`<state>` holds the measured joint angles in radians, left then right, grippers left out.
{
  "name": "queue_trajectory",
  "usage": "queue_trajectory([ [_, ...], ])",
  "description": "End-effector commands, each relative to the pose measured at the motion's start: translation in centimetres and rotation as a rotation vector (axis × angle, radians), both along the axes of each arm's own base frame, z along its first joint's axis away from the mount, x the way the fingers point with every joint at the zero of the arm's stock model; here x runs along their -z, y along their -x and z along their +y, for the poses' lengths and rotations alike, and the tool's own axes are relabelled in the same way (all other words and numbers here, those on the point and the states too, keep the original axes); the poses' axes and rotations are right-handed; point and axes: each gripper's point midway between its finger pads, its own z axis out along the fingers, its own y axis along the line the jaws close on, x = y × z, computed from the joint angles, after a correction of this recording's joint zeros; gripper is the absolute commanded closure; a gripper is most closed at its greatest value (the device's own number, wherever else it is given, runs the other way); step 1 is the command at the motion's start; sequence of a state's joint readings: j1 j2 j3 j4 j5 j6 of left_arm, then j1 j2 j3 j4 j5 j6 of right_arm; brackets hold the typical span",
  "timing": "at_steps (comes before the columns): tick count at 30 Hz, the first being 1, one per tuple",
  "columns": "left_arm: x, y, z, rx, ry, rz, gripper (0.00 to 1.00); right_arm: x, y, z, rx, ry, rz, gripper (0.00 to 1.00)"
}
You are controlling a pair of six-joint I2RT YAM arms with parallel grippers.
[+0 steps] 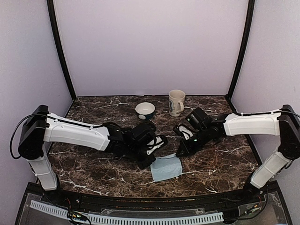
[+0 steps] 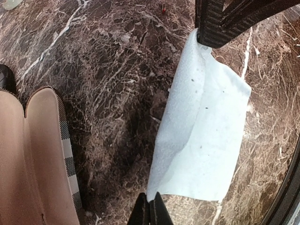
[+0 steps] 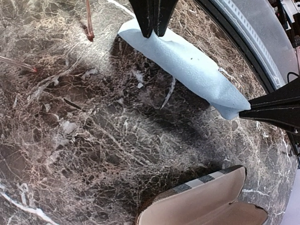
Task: Organize the sunglasses
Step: Fold the glasses cleaning cloth at the center of the board.
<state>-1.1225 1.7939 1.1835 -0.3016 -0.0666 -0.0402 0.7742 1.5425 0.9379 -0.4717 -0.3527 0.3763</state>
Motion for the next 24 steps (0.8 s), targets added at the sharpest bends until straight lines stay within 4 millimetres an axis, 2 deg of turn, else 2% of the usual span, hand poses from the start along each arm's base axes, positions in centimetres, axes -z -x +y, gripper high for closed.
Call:
queue_trajectory([
  [1, -0.7, -0.8, -0.9, 0.019, 0.028, -0.012, 1.00, -0.3, -0.9, 0.4, -0.019, -0.007, -0.012, 1.00],
  [6, -1.0, -1.8, -0.7, 0.000, 0.034, -0.019, 1.00, -0.8, -1.6, 0.8, -0.023, -0.018, -0.021, 1.00],
  [7, -1.1, -1.9, -0.7, -0.002, 0.035, -0.022, 1.00, -0.2, -1.6, 0.8, -0.025, -0.007, -0.007, 1.00],
  [14, -2.2, -2.4, -0.4, -0.004, 0.042, -0.033, 1.00, 0.2, -1.6, 1.1, -0.031, -0.012, 0.009, 1.00],
  [24, -1.6, -2.5, 0.1, 0.000, 0.018, -0.027, 1.00, 0.9, -1.7, 0.9, -0.026, 0.001, 0.016, 1.00],
])
